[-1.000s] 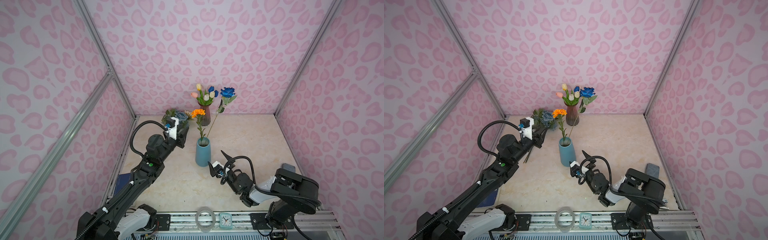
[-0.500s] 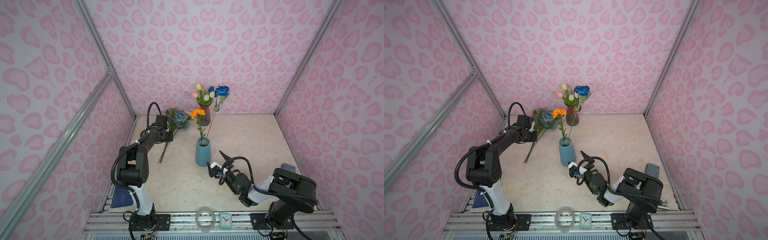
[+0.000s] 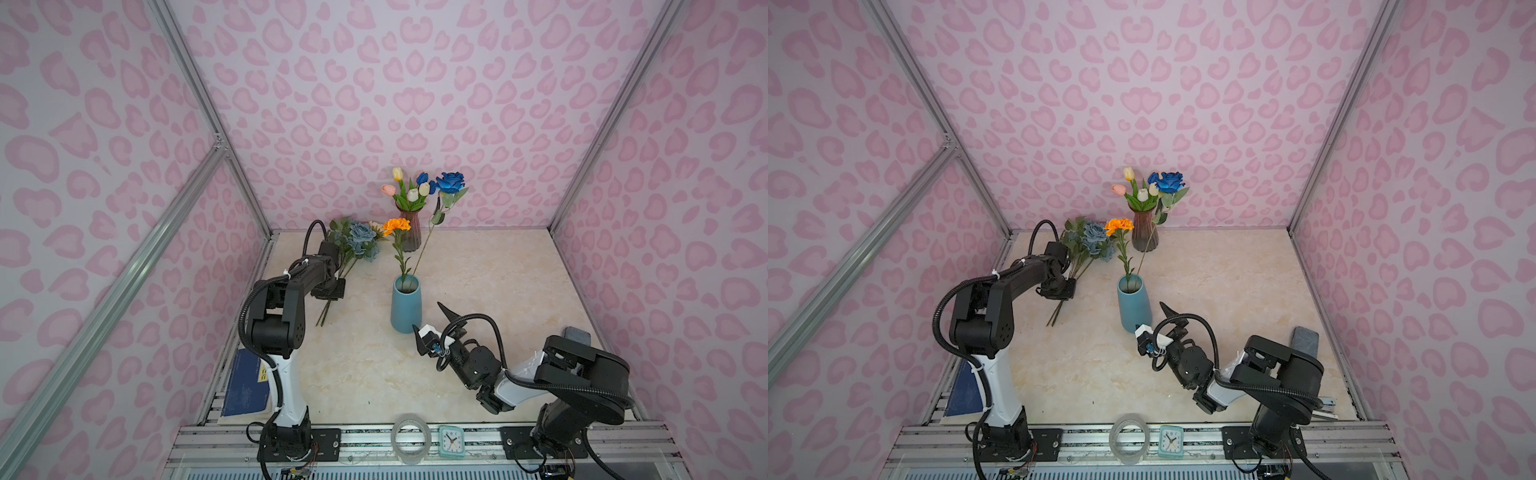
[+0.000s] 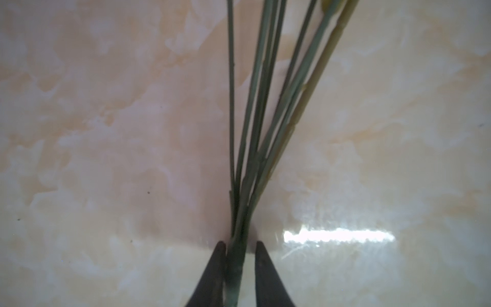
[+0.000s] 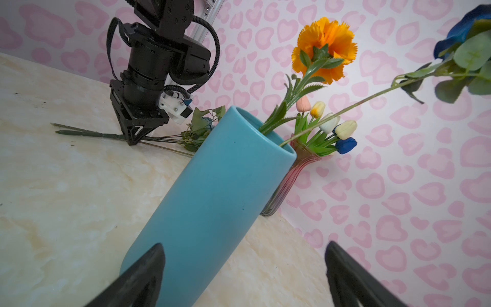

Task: Arrange the flowers into the vase
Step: 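Close the left gripper on the cream sunflower stem in the pile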

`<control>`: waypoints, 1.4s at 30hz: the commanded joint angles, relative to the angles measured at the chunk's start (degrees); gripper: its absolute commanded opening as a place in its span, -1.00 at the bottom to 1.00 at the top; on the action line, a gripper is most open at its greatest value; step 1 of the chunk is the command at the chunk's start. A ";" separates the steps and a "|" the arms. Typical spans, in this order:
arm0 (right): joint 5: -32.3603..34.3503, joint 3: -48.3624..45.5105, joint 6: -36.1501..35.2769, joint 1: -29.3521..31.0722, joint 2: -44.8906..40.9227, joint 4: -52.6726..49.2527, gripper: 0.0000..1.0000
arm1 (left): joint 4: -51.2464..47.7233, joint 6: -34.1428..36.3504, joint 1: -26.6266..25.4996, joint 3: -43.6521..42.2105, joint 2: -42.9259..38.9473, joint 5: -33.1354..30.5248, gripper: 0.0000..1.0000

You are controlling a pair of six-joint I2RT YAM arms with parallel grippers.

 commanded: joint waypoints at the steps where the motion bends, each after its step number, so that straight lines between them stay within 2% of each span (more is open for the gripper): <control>1: 0.71 0.21 -0.36 0.18 0.47 2.21 0.87 | 0.04 0.36 -0.09 -0.07 0.40 -0.55 -0.73; 4: 0.72 0.21 -0.47 0.27 0.42 2.16 0.87 | -0.20 0.14 -0.17 0.20 0.08 -0.50 -0.91; 15: 0.80 0.30 -0.47 0.34 0.61 2.16 0.87 | -1.65 -1.83 -0.84 -0.07 -9.76 2.25 -0.94; 23: 0.91 0.21 -0.71 0.48 0.36 2.19 0.87 | 3.14 -3.27 0.33 -3.32 -17.06 -3.55 -0.93; 26: 0.94 0.21 -0.89 0.43 0.36 2.13 0.87 | 4.78 -3.69 0.93 -4.72 -18.65 -7.76 -0.93; 28: 1.01 0.21 -0.91 0.52 0.36 2.16 0.87 | 5.40 -3.11 1.91 -4.81 -17.52 -10.77 -0.94; 32: 1.13 0.21 -1.38 0.66 0.49 2.20 0.87 | 4.40 -0.34 5.08 -4.06 -11.46 -12.96 -0.94; 36: 1.87 0.31 -2.62 0.84 0.60 2.19 0.86 | 4.88 1.91 7.73 -3.16 -7.09 -11.85 -0.94; 40: 1.74 0.38 -2.69 0.82 0.79 2.22 0.85 | 4.38 2.94 8.77 -2.02 -4.28 -11.02 -0.81; 42: 1.72 0.49 -2.62 0.78 0.95 2.17 0.85 | 4.29 3.25 9.13 -1.73 -3.28 -11.73 -0.67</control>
